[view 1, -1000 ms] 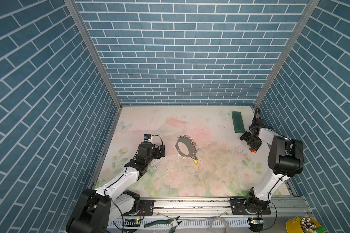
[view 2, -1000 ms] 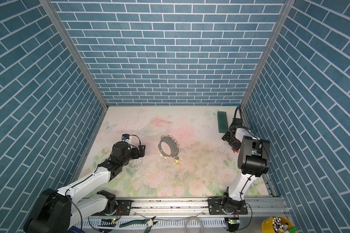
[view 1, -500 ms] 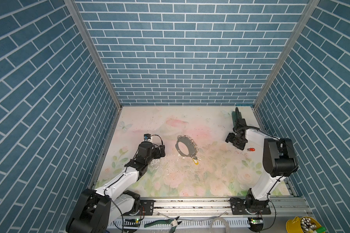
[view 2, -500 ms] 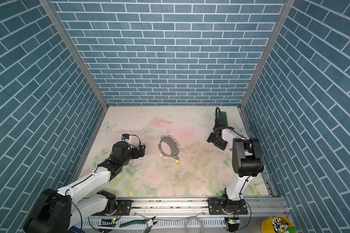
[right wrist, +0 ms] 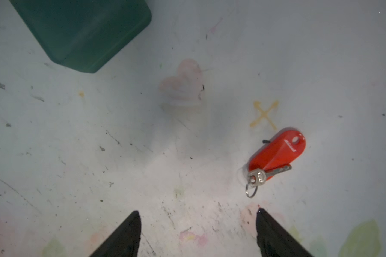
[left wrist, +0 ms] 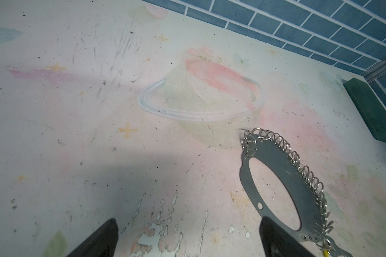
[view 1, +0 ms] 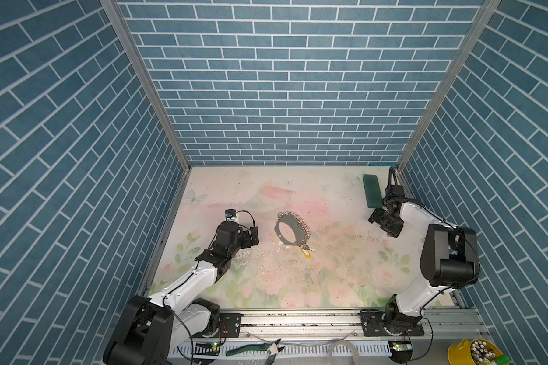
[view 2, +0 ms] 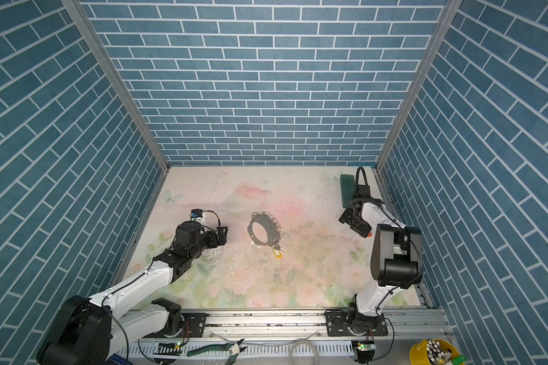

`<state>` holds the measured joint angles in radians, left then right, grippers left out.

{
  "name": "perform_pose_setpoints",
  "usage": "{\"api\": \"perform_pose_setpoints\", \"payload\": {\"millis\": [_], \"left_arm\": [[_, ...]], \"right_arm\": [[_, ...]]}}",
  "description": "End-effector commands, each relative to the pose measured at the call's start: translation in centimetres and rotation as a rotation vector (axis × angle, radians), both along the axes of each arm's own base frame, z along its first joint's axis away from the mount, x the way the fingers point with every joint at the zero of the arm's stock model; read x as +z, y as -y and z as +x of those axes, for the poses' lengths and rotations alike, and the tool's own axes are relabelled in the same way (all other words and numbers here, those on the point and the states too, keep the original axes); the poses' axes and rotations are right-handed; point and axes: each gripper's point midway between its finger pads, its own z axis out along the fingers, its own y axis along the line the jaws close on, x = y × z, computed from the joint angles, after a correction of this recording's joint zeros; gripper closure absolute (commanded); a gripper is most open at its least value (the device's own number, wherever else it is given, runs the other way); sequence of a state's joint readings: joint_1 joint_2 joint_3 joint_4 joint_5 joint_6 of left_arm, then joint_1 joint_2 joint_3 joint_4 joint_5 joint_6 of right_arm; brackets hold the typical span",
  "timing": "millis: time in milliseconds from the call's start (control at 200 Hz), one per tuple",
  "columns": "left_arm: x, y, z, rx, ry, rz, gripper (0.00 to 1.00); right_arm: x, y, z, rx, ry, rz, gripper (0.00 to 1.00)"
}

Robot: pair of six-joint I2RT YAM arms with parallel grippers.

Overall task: Put the keys on the keyring
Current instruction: 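Lower the right gripper and grasp the red key fob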

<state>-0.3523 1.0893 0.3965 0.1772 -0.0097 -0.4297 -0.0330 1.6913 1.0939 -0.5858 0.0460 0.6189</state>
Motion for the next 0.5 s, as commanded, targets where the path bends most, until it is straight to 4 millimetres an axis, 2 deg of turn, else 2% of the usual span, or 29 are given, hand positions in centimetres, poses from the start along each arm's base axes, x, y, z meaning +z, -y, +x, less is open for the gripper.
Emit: {"api": "perform_pose_setpoints", "payload": {"millis": [0,495], "left_arm": [[0.8,0.2,0.4,-0.004,0.017,0.004,0.0],[0.7,0.3,0.5,-0.006,0.015,0.004,0.0]], "right_arm": [[-1.1,0.3,-0.8,0.013,-0.049,-0.005,0.19],[-2.8,0.0,0.1,0.05,-0.087,0.019,0.19]]}}
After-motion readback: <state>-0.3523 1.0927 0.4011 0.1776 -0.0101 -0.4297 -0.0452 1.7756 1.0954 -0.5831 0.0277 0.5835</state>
